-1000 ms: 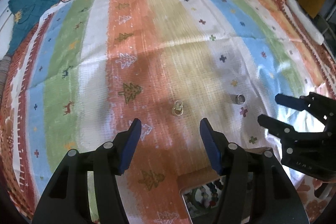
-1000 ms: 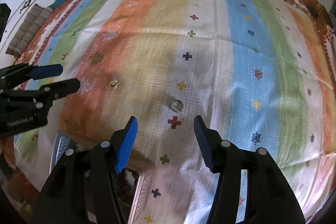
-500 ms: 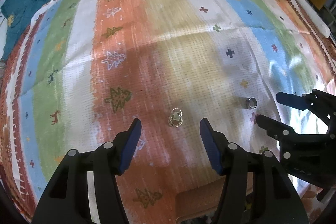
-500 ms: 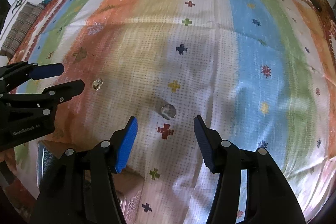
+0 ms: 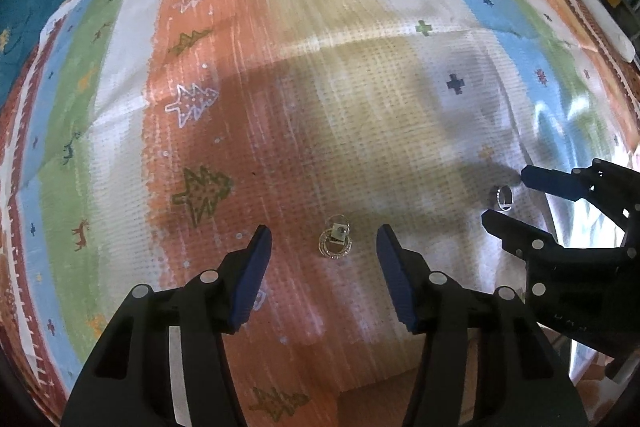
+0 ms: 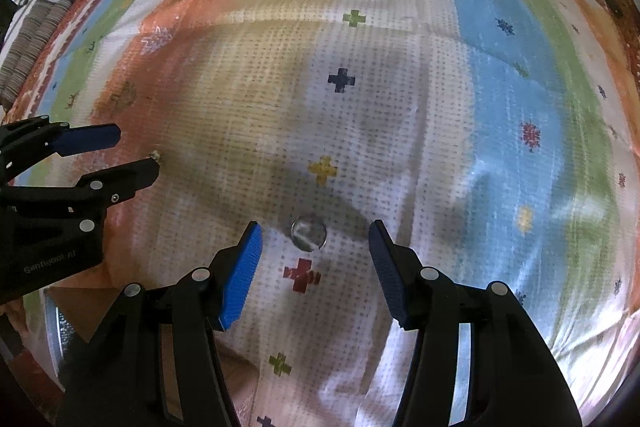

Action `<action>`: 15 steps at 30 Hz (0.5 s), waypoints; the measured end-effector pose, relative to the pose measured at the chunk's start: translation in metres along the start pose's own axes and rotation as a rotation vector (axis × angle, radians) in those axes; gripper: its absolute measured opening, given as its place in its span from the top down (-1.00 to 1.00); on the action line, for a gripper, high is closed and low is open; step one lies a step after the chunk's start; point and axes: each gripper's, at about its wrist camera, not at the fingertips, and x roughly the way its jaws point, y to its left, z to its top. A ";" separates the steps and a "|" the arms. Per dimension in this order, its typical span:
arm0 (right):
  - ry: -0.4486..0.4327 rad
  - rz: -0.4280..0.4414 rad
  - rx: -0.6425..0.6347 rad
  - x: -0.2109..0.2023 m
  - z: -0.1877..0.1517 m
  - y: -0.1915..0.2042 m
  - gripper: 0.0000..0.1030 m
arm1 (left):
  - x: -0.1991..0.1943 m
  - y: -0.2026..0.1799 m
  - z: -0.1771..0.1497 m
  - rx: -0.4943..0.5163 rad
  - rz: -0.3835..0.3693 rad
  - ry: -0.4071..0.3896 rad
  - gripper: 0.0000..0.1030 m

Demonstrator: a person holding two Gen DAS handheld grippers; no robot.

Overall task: Organize jewelry
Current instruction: 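Grasp the gold charm with the left tool while the right tool grasps the silver ring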

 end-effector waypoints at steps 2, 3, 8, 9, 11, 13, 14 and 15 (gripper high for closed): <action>0.005 -0.010 0.003 0.004 0.001 -0.001 0.09 | 0.004 0.002 0.001 0.001 -0.006 0.009 -0.01; 0.007 -0.011 0.004 0.005 0.001 -0.001 0.09 | 0.007 0.002 0.001 0.001 -0.011 0.014 0.08; 0.006 -0.034 -0.006 0.007 0.003 0.003 0.41 | 0.018 0.004 0.004 0.001 -0.041 0.036 0.37; 0.007 -0.037 -0.007 0.008 0.003 0.004 0.46 | 0.019 0.004 0.004 0.001 -0.034 0.035 0.49; 0.005 -0.044 -0.008 0.009 0.002 0.004 0.55 | 0.019 0.003 0.006 0.008 -0.026 0.032 0.73; 0.002 -0.040 -0.004 0.008 0.001 0.002 0.61 | 0.020 0.001 0.005 0.020 -0.017 0.031 0.76; -0.001 -0.037 -0.004 0.008 0.001 0.002 0.61 | 0.020 0.000 0.006 0.027 -0.012 0.031 0.77; -0.003 -0.037 -0.005 0.007 0.000 0.002 0.61 | 0.019 -0.002 0.005 0.036 -0.006 0.030 0.77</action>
